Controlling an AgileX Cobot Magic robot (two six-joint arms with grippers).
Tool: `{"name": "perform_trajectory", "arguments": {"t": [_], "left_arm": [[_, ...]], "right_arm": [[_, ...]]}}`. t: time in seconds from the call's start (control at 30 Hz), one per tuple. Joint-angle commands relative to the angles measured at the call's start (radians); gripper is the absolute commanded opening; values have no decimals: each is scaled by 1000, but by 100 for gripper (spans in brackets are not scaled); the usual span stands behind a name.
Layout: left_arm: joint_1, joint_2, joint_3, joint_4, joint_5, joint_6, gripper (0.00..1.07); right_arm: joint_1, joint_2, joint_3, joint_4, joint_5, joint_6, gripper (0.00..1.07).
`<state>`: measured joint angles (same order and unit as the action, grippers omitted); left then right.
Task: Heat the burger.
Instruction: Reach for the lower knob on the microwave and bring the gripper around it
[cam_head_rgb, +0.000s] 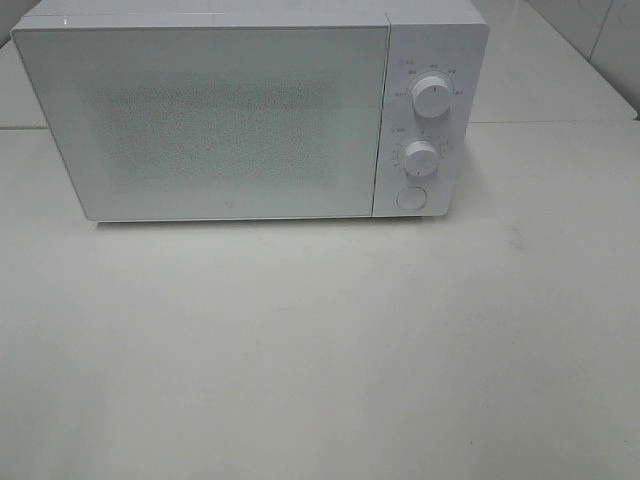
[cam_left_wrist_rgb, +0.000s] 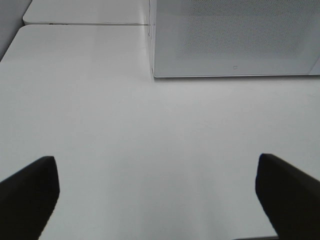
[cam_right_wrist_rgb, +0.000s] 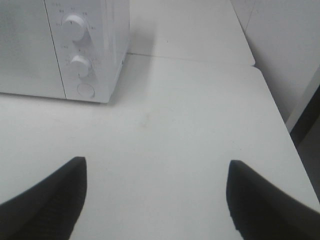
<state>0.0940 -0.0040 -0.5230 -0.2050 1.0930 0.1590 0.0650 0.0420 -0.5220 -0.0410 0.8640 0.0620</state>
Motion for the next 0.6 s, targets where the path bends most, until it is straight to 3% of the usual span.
{"name": "perform_trajectory", "arguments": {"t": [0.03,0.6], "left_arm": [[3,-24,1,0,-13,-5,100],[3,-24,1,0,-13,-5,100]], "right_arm": [[-2,55,8,-1,-119,7,75],[-2,342,172,3,-644,8,75]]}}
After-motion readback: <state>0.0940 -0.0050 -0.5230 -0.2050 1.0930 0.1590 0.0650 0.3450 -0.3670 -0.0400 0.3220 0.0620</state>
